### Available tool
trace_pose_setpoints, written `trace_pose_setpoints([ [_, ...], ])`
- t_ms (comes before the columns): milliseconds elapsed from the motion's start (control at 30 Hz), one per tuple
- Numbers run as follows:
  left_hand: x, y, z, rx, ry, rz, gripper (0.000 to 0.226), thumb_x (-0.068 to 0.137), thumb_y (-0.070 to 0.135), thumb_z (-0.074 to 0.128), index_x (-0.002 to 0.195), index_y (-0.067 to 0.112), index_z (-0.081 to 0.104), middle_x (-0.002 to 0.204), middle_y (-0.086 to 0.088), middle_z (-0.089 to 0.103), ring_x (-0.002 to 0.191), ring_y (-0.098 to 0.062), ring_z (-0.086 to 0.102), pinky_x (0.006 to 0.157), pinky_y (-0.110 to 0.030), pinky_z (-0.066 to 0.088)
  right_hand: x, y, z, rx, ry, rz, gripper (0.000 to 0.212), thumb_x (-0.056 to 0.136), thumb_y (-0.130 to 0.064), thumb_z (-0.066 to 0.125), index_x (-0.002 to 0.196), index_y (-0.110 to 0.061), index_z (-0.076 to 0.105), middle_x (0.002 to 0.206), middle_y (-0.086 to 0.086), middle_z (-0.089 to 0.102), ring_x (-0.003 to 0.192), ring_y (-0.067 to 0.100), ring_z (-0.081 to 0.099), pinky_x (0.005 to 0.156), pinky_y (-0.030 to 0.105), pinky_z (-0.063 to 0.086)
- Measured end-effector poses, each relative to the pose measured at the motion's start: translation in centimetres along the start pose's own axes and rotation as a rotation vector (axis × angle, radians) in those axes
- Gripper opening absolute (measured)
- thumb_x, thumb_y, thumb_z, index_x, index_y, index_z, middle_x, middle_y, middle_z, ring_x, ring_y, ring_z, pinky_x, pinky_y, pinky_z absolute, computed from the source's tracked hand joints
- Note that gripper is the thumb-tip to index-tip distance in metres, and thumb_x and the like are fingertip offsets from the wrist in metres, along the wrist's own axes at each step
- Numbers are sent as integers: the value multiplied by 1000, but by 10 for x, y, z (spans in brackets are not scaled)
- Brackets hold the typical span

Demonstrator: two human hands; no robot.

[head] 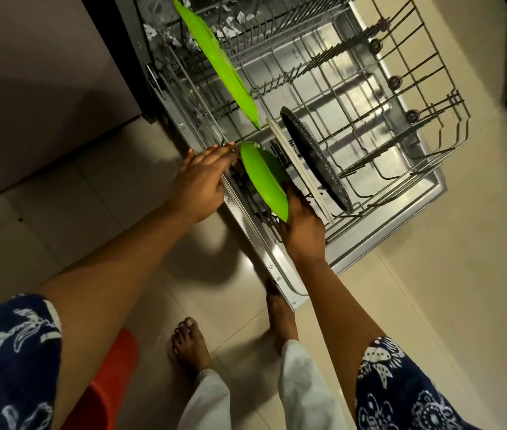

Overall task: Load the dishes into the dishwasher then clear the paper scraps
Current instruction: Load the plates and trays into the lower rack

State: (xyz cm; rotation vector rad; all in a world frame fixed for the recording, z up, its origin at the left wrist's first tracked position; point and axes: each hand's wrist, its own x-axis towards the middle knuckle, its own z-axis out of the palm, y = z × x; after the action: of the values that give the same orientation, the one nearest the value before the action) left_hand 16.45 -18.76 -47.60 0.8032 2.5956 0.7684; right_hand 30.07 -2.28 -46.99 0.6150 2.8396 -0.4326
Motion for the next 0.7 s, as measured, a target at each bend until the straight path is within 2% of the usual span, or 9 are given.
trace_pose_setpoints([
  [67, 5, 6, 0, -174, 15, -64, 46, 96, 20, 52, 141, 22, 44, 147, -1, 43, 140, -21, 33, 118, -48, 11, -5, 5, 0, 26, -18, 24, 71, 89, -20, 60, 148, -19, 22, 125, 19, 56, 98, 38, 62, 80, 45, 53],
  [133, 7, 18, 3, -272, -26, -110, 48, 98, 35, 48, 143, 22, 41, 145, -6, 46, 139, -23, 34, 118, -50, 8, -7, 6, 0, 82, -33, 53, 72, 88, -22, 62, 148, -18, 22, 131, 17, 53, 105, 37, 59, 85, 46, 51],
  [233, 4, 34, 11, -315, -68, -163, 58, 96, 43, 46, 149, 23, 30, 150, -12, 38, 145, -23, 22, 119, -46, 2, -6, 5, -2, 188, -52, 67, 73, 87, -17, 63, 148, -16, 23, 139, 14, 47, 116, 37, 53, 94, 44, 47],
  [333, -1, 36, 14, -301, -79, -193, 64, 93, 50, 46, 150, 29, 24, 156, -12, 27, 148, -21, 10, 117, -43, -4, -16, 0, -11, 265, -38, -71, 60, 93, -29, 57, 144, -11, 32, 142, 12, 45, 118, 31, 52, 94, 35, 44],
  [400, -9, 36, 21, -262, -122, -190, 71, 89, 56, 47, 150, 31, 22, 158, -10, 22, 148, -21, 5, 116, -44, -5, -29, -4, -19, 234, 87, -207, 48, 94, -29, 53, 136, -7, 45, 129, 14, 56, 106, 27, 59, 86, 33, 50],
  [500, -16, 42, 30, -284, -98, -182, 83, 80, 76, 36, 150, 34, 21, 157, -3, 24, 148, -22, 4, 116, -46, -6, -43, 0, -32, 63, 481, -381, 30, 91, -16, 54, 120, -9, 57, 113, 11, 62, 97, 24, 56, 78, 35, 49],
  [567, -16, 46, 34, -328, -40, -198, 82, 81, 77, 29, 150, 32, 23, 156, 2, 29, 148, -22, 5, 116, -47, -5, -41, 9, -43, -73, 605, -292, 32, 89, -20, 57, 120, -15, 54, 121, 9, 53, 104, 26, 50, 82, 39, 40],
  [633, -18, 51, 36, -343, 2, -206, 80, 83, 74, 27, 150, 30, 25, 155, 6, 31, 148, -23, 6, 116, -48, -3, -32, 20, -47, -147, 544, -130, 39, 86, -29, 57, 124, -19, 54, 133, 8, 42, 118, 28, 41, 90, 41, 36],
  [700, -20, 56, 38, -328, 23, -207, 79, 83, 73, 26, 150, 30, 25, 155, 8, 31, 148, -23, 7, 116, -48, -2, -21, 33, -45, -170, 421, -104, 43, 85, -33, 54, 126, -19, 54, 144, 10, 33, 130, 30, 32, 98, 46, 35],
])
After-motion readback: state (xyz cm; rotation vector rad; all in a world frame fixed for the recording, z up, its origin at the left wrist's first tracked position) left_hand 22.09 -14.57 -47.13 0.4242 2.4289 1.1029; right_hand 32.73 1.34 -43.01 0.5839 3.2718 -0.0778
